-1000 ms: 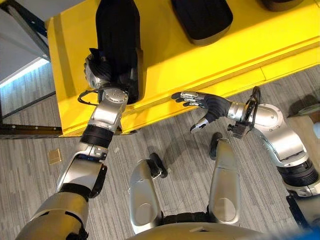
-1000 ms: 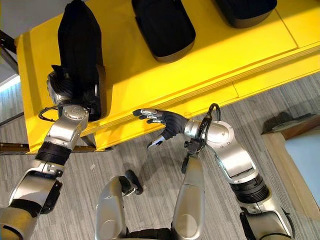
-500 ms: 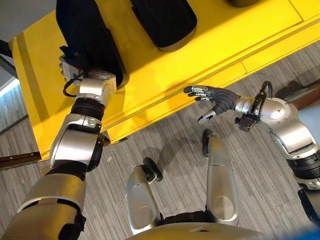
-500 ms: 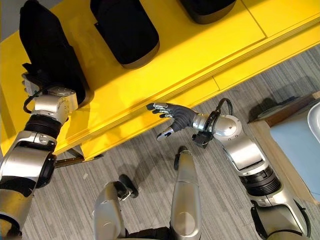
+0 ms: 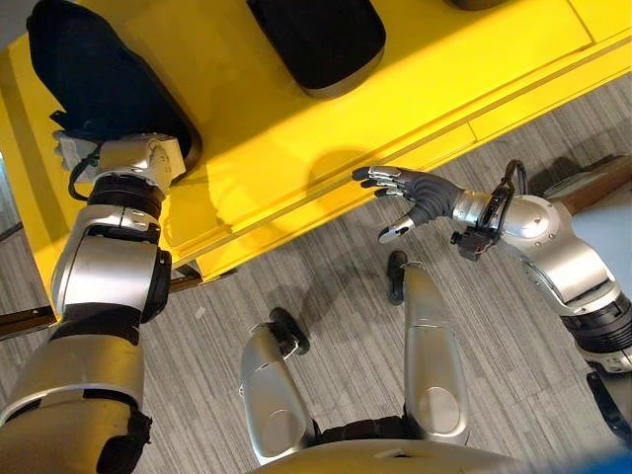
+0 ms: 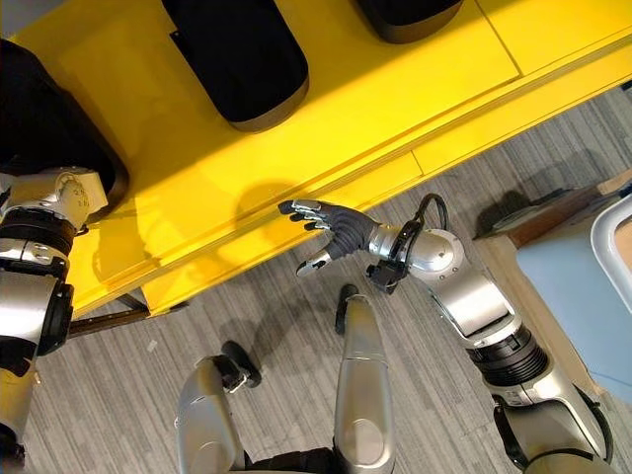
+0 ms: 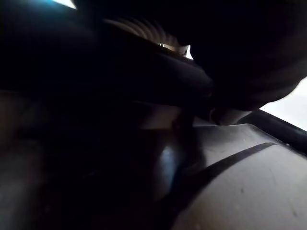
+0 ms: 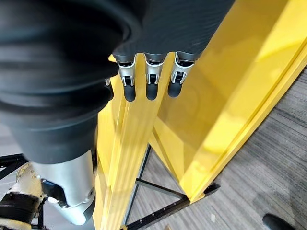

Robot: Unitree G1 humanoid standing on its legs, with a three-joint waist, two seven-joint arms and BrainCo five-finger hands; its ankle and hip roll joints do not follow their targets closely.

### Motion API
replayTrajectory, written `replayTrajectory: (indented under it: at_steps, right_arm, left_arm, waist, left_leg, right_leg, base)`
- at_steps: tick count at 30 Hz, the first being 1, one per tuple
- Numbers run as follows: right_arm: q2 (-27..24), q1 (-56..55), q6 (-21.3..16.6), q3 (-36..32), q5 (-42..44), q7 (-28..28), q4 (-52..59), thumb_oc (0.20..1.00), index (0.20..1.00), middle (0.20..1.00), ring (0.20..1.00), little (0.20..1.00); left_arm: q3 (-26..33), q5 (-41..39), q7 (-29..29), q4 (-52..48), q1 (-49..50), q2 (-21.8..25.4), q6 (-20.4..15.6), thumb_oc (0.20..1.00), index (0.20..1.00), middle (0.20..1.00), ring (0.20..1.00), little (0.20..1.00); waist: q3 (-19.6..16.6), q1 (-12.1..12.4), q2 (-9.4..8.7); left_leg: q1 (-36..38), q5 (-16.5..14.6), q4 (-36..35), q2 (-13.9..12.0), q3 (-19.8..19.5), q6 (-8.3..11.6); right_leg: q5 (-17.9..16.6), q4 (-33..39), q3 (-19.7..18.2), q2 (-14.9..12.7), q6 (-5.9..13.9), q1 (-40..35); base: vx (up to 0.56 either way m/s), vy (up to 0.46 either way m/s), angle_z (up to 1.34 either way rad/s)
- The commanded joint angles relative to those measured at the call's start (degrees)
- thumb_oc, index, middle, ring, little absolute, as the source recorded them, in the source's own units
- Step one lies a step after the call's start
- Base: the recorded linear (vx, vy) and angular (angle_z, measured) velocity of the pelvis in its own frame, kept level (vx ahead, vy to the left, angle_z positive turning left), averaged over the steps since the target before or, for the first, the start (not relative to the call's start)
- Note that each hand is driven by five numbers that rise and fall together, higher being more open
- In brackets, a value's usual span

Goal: Move parts from the plastic box to the shelf.

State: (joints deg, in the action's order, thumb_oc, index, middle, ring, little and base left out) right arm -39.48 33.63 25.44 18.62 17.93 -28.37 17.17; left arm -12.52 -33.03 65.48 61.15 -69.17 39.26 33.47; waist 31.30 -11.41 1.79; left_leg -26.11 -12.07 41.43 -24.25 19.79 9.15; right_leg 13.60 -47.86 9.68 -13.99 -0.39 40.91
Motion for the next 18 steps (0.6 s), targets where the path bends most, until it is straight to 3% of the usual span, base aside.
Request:
replayTrajectory:
  at_steps: [1,11,12,13,18]
  right_arm:
    - [1.2,2.0,-1.8,-1.7,5.1,1.3,3.1,1.0,1.0,1.0,1.0,1.0]
    - [-0.5,2.4,-3.5,-0.9,6.9,3.6,2.8,1.0,1.0,1.0,1.0,1.0]
    - [-0.7,2.6,-3.8,-0.8,7.2,3.6,2.4,1.0,1.0,1.0,1.0,1.0]
    - [-0.8,2.7,-3.9,-0.9,7.4,3.6,2.3,1.0,1.0,1.0,1.0,1.0]
    - [-1.7,2.3,-4.5,-1.1,8.5,4.6,2.7,1.0,1.0,1.0,1.0,1.0]
  left_arm:
    - [-3.6,4.9,1.7,0.1,-1.0,6.1,0.0,0.2,0.2,0.2,0.2,0.2]
    - [-8.4,7.2,-1.5,1.7,-6.1,8.1,1.4,0.2,0.2,0.2,0.2,0.2]
    - [-8.8,7.3,-1.7,1.9,-6.2,8.2,1.4,0.922,0.922,0.922,0.922,0.922]
    - [-8.9,7.2,-1.8,1.9,-6.3,8.3,0.9,1.0,1.0,1.0,1.0,1.0]
    - [-9.2,7.9,-1.4,0.7,-6.6,8.7,-1.4,1.0,1.0,1.0,1.0,1.0]
  waist:
    - [-1.5,-0.4,-3.39]
    - [-1.5,-0.7,-3.68]
    - [-1.5,-0.7,-3.71]
    - [-1.5,-0.8,-3.75]
    - [-1.5,-0.7,-4.05]
  left_leg:
    - [-3.8,2.6,8.2,1.5,2.1,0.07]
    - [-4.9,1.6,8.9,0.5,2.3,-0.63]
    - [-4.8,1.6,8.8,0.4,2.3,-0.67]
    - [-4.9,1.3,8.9,0.4,2.3,-0.8]
    - [-5.0,0.9,8.6,0.1,2.4,-1.09]
  right_leg:
    - [-1.8,6.4,-1.8,3.0,3.42,-4.2]
    - [-1.5,6.4,-1.6,3.7,3.49,-3.5]
    - [-1.5,6.4,-1.6,3.7,3.46,-3.5]
    - [-1.6,6.4,-1.7,3.7,3.45,-3.4]
    - [-1.5,6.4,-1.6,3.9,3.59,-3.2]
  base:
    - [-0.04,-0.012,0.04]
    - [-0.01,-0.005,0.0]
    - [0.0,0.001,-0.08]
    - [-0.01,-0.009,-0.05]
    - [0.0,0.0,0.0]
